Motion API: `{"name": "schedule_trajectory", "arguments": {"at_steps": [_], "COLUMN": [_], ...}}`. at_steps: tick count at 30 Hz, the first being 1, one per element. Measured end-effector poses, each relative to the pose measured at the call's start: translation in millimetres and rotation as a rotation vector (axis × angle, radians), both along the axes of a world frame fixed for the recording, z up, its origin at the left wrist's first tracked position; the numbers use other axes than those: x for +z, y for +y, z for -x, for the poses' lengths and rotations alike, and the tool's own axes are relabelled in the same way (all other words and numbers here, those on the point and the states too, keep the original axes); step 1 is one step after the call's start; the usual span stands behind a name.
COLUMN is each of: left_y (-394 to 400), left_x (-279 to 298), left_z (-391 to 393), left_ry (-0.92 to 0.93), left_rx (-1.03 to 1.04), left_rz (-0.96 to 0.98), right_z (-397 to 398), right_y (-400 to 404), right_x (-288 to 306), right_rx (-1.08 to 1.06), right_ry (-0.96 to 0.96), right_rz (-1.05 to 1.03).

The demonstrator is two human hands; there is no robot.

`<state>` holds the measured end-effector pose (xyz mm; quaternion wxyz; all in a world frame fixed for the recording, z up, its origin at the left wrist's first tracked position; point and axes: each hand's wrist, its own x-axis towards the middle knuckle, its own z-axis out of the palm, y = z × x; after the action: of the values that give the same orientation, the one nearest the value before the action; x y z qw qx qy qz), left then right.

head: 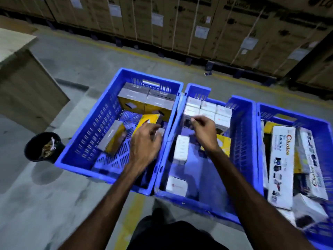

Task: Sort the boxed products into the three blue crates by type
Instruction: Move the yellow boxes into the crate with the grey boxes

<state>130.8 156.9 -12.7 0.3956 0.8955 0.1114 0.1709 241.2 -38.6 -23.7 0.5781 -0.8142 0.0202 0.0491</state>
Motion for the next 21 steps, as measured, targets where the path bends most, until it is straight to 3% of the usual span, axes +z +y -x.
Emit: {"name": "schedule_trajectory", "arguments": {"at_steps": [4,8,10,14,21], "left_y": [-52,-62,-61,-63,-68], "left_x": [-26,-41,-42,-43,-43], "left_z": [-8,-16,-19,-18,-20], "left_ry": [-0.05,-0.022,-0.016,-0.012,0.022], "left_rx": [-0.249,-0.338,-0.329,-0.295,-0.251], "left_rz": [-0.169,-0.383,-0.404,-0.444,-0.515], "right_z": [36,59,56,20,-58], "right_y": [-66,-94,-104,-120,-131], "right_x": [-59,-99,-104,-99,-85], "right_rx": [-0.304,-0.363,-0.287,0.111,0.29], "right_ry": [0.376,0.462,0.398,0.282,0.426], "right_rz": [-0.066,0.037,0.246,0.631,1.005]}}
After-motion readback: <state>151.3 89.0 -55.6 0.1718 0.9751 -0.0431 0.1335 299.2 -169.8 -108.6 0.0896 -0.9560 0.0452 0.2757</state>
